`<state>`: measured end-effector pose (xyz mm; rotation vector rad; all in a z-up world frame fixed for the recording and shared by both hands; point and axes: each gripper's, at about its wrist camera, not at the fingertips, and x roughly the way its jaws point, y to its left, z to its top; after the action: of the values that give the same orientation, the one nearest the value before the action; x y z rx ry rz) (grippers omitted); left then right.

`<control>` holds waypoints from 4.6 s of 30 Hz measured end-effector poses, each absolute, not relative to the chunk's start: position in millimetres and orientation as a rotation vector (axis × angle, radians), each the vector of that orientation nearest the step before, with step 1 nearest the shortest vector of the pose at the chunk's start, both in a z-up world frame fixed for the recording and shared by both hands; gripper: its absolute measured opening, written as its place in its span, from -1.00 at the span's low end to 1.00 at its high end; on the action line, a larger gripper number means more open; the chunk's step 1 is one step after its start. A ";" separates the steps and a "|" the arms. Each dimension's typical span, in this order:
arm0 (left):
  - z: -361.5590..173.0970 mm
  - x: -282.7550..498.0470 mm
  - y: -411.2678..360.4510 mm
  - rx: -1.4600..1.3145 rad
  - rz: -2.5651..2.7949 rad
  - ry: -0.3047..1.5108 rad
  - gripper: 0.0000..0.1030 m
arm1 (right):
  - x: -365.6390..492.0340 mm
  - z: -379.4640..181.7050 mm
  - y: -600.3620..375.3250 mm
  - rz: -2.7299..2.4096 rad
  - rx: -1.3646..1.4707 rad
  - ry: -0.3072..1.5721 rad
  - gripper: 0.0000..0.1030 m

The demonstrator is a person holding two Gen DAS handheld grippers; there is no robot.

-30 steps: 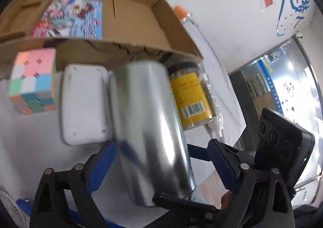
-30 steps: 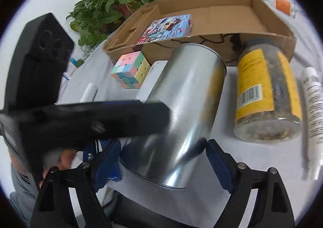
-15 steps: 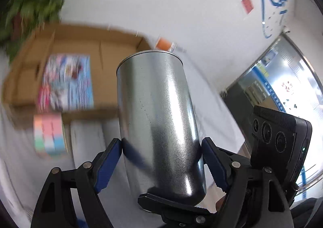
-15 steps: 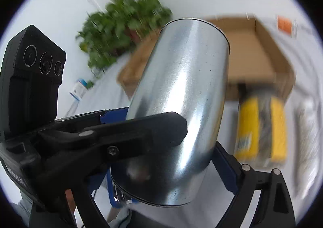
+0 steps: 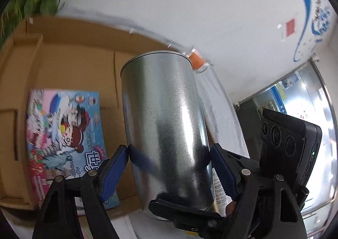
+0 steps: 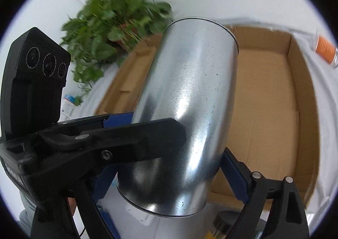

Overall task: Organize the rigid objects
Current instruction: 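Grasp the silver tin can with the left gripper and set it in the box, then grasp the yellow-labelled jar with the left gripper and place it beside the tin, then grasp the white spray bottle with the left gripper and stand it in the box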

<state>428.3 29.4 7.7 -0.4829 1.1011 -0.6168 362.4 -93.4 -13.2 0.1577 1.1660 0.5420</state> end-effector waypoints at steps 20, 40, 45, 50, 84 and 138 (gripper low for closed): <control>20.0 317.9 49.2 -0.389 -0.545 1.056 0.83 | 269.2 -22.2 -181.8 0.389 0.211 1.170 0.79; 13.2 273.0 4.5 -0.433 -0.642 1.051 0.64 | 211.4 -37.4 -124.1 0.577 0.181 1.139 0.65; 86.1 314.0 -18.1 -0.330 -0.683 0.927 0.63 | 248.9 28.2 -145.5 0.560 0.170 0.984 0.65; 82.9 390.1 -37.8 -0.327 -0.699 1.004 0.62 | 299.1 28.5 -165.2 0.528 0.216 1.018 0.65; 33.5 392.4 17.3 -0.316 -0.631 1.008 0.28 | 356.8 -8.7 -176.5 0.407 0.115 1.169 0.78; -60.8 227.5 -138.4 0.126 -0.942 1.242 -0.23 | 189.1 -62.7 -256.1 0.355 -0.271 1.068 0.19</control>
<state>227.5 -138.4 -60.8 0.1260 1.2423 -0.9417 189.1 -256.1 -62.7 -0.2715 1.0680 0.3554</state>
